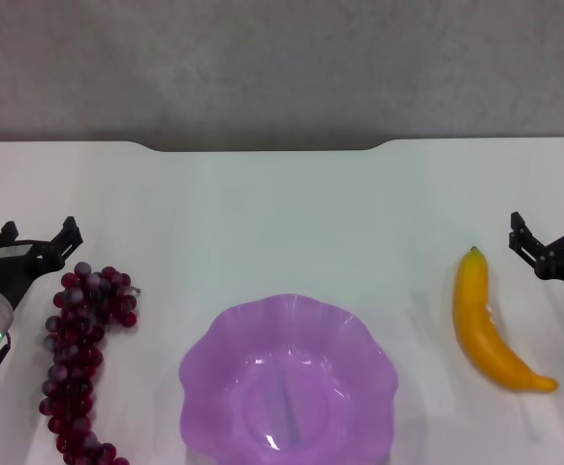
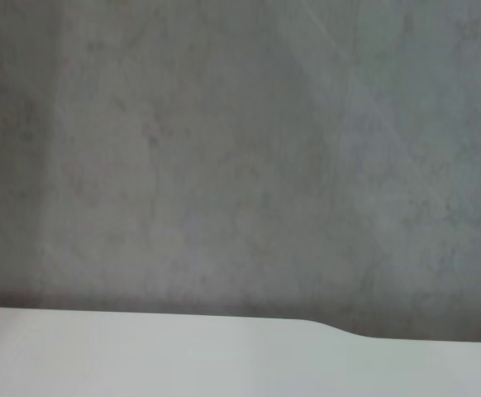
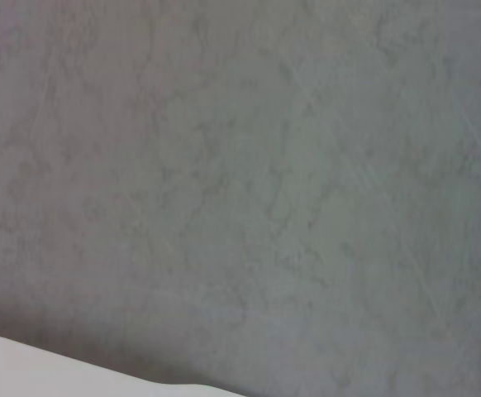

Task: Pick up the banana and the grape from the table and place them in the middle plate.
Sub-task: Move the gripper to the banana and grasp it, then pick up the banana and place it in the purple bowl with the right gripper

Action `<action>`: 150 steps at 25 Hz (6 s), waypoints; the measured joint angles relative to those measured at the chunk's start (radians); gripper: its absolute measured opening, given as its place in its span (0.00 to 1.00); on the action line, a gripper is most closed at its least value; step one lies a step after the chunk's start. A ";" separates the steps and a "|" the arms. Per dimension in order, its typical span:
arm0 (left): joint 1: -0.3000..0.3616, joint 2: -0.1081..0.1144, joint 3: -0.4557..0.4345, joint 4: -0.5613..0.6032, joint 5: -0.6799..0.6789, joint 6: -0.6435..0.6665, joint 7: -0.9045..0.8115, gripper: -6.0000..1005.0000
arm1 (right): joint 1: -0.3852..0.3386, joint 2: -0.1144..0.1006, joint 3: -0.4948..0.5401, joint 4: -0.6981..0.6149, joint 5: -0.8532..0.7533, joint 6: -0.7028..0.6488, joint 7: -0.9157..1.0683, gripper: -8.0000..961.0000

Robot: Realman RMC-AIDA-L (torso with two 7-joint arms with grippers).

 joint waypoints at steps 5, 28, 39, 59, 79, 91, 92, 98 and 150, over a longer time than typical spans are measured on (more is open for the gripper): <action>-0.001 0.000 0.000 0.000 0.000 -0.003 0.000 0.89 | 0.001 0.000 -0.001 0.000 0.000 0.000 0.000 0.93; 0.004 0.002 0.000 -0.008 0.000 -0.004 0.000 0.89 | -0.034 -0.030 0.016 0.158 0.000 0.025 -0.029 0.93; 0.005 0.004 0.000 -0.009 0.000 -0.007 0.001 0.89 | -0.266 -0.088 0.507 0.838 0.000 0.824 -0.510 0.93; 0.002 0.005 0.000 -0.009 0.000 -0.020 0.002 0.89 | 0.046 -0.017 1.256 0.815 -0.344 1.931 -0.399 0.93; -0.006 0.003 0.000 -0.003 0.009 -0.019 0.004 0.89 | 0.187 -0.007 1.117 0.515 -0.328 1.808 -0.397 0.93; -0.007 0.003 0.000 -0.003 0.010 -0.019 0.004 0.89 | 0.186 -0.011 1.061 0.437 -0.266 1.776 -0.395 0.93; -0.007 0.003 0.000 -0.003 0.010 -0.019 0.004 0.89 | 0.187 -0.012 1.063 0.432 -0.266 1.775 -0.396 0.93; -0.006 0.003 0.000 -0.003 0.009 -0.019 0.003 0.89 | 0.193 -0.010 1.048 0.409 -0.265 1.757 -0.400 0.92; -0.016 0.003 0.000 -0.003 0.010 -0.021 0.002 0.89 | -0.080 -0.010 0.773 0.989 -0.151 1.592 -0.463 0.52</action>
